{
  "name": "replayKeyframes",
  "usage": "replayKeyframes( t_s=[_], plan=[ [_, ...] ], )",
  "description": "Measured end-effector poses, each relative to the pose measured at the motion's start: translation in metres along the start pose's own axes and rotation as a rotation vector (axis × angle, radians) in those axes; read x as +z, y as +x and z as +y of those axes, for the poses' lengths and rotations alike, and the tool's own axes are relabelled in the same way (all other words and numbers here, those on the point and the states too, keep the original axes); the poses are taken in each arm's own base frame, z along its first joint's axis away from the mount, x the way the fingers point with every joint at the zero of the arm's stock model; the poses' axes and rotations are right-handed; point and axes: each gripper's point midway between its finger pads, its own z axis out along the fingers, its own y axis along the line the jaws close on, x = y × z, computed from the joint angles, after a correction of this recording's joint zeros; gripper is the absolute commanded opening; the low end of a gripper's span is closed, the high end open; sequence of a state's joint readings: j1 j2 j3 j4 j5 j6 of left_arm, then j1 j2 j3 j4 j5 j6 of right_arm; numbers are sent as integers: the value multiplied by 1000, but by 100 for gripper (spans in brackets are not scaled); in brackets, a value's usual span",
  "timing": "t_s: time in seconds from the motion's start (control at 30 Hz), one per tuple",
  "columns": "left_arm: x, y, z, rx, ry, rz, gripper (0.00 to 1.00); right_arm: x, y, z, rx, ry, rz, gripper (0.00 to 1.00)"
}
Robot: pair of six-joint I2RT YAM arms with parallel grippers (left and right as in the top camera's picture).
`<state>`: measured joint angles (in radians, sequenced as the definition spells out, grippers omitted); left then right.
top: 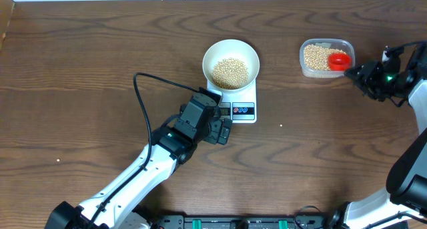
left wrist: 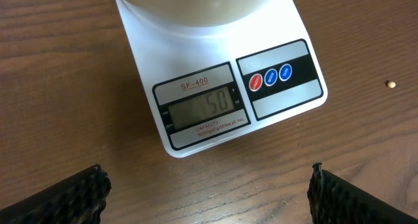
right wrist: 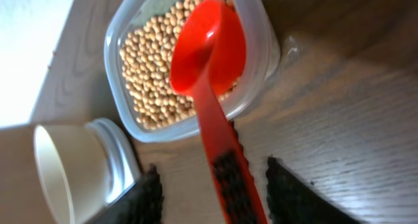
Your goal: Scoop item into bowl and weigh 50g on scale
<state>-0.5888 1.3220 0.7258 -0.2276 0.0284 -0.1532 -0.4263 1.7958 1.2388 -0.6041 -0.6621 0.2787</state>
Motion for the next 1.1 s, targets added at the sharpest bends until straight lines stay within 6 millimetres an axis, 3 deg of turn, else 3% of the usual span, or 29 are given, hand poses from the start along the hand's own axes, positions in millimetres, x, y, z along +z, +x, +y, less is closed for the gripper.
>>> replayKeyframes(
  t_s=[0.17,0.37,0.5,0.6,0.73,0.8,0.87,0.9,1.0,1.1],
  plan=[
    [0,0,0,0,0,0,99,-2,-2,-4,11,8,-7,76],
    [0,0,0,0,0,0,99,-10,-4,-13,69,5,-14,78],
    [0,0,0,0,0,0,99,-20,4,-7,89,-1,3,80],
    [0,0,0,0,0,0,99,-43,2,13,37,-15,-46,79],
    [0,0,0,0,0,0,99,-96,1,60,-145,-55,-177,83],
    [0,0,0,0,0,0,99,-119,12,84,-250,-67,-215,89],
    [0,0,0,0,0,0,99,-141,34,112,-375,-88,-239,99],
    [0,0,0,0,0,0,99,-151,46,123,-426,-96,-246,99],
    [0,0,0,0,0,0,99,-177,81,144,-524,-107,-264,99],
    [0,0,0,0,0,-1,99,-200,116,150,-562,-99,-272,99]
  ],
)
